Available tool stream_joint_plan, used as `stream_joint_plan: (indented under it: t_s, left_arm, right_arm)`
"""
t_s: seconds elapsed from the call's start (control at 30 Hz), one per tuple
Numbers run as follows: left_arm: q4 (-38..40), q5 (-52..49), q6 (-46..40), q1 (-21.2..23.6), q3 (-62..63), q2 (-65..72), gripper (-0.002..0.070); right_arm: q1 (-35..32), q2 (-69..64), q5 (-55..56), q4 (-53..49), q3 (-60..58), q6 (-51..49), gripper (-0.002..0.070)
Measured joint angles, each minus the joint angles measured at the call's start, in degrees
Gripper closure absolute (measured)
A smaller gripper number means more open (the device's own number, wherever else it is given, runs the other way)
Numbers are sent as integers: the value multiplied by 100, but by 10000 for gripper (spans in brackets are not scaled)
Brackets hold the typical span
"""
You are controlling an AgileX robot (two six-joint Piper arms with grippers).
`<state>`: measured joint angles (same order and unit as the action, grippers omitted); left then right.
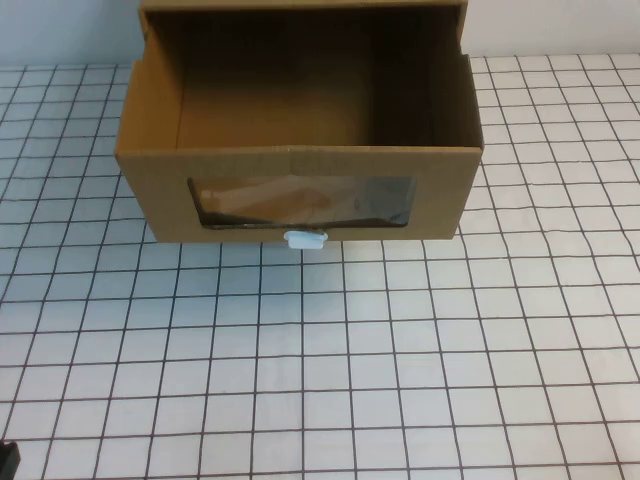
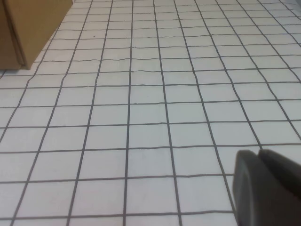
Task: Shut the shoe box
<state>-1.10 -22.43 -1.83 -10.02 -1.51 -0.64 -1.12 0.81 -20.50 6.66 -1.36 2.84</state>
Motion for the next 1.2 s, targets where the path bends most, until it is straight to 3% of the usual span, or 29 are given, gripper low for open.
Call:
stream_joint_plan:
  t_s: [0.63, 0.87, 1.03, 1.2]
  left_arm:
    - [0, 21, 0, 0, 0, 0, 677]
    - [57, 205, 0, 0, 0, 0, 677]
    - [397, 1135, 0, 0, -9, 0, 677]
    - [513, 3018, 0, 0, -9, 0, 678]
  right_arm:
    - [0, 0, 67, 0, 0, 0, 689]
    - [0, 0, 837, 0, 0, 0, 690]
    - [0, 0, 2186, 0, 0, 0, 690]
    - [0, 0, 3828, 0, 0, 0, 690]
